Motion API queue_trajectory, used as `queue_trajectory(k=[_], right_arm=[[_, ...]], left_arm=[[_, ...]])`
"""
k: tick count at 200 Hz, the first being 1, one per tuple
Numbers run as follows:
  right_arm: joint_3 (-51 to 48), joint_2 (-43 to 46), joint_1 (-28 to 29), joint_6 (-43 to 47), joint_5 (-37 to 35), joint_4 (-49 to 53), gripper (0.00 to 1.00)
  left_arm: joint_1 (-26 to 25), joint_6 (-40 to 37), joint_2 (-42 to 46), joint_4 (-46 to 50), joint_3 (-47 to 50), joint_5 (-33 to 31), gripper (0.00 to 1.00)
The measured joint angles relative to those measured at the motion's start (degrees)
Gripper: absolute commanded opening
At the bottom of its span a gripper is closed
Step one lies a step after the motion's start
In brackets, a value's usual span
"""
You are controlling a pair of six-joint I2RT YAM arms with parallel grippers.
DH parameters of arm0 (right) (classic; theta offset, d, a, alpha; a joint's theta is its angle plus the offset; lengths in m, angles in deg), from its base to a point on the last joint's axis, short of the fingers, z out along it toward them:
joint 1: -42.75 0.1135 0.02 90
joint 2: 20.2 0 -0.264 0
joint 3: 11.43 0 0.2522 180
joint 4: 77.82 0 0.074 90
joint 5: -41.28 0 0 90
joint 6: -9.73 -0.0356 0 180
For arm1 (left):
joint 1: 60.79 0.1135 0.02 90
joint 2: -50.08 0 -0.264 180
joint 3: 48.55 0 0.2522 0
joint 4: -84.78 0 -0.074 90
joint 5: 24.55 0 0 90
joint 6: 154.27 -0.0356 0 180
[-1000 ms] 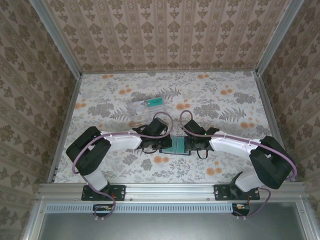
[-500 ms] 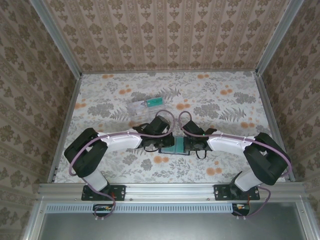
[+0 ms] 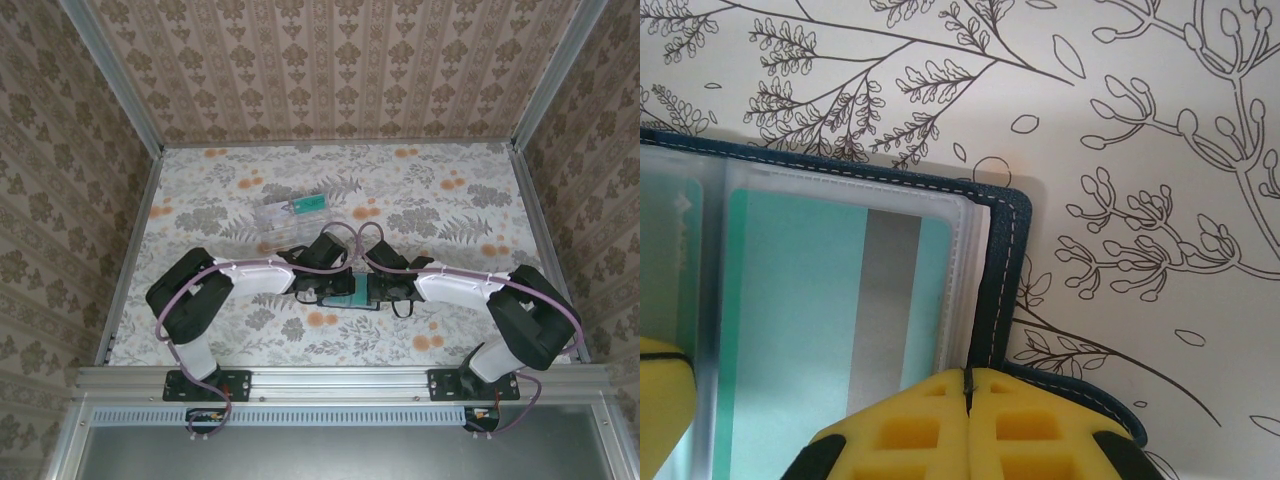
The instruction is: Take the credit cards out of the card holder
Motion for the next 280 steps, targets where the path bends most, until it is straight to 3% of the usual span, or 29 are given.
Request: queue_trajectory(k=[62,119,168,280], right_arm=[[0.85,-0.76,0.28,0.04,0.04,0.04,0.09],[1.42,-0.74,0.39,0.46,0.02,0.94,0.09],[2.82,-0.70,1.20,0.66,0.00,2.62,0.09],[3.87,-2.84,2.43,0.63,-0.17,3.28,0.09]], left_arm=[[0.00,-0.04,0.22,1.22,-0.07,-1.22,0.09],[2.47,-2.34,8.39,3.10,2.29,-3.45,0.09],[3.72,-2.56,6.64,2.10,7.15,-3.54,0.08],[3.78,-1.68,6.27,-1.60,8.04,-3.15,0.08]])
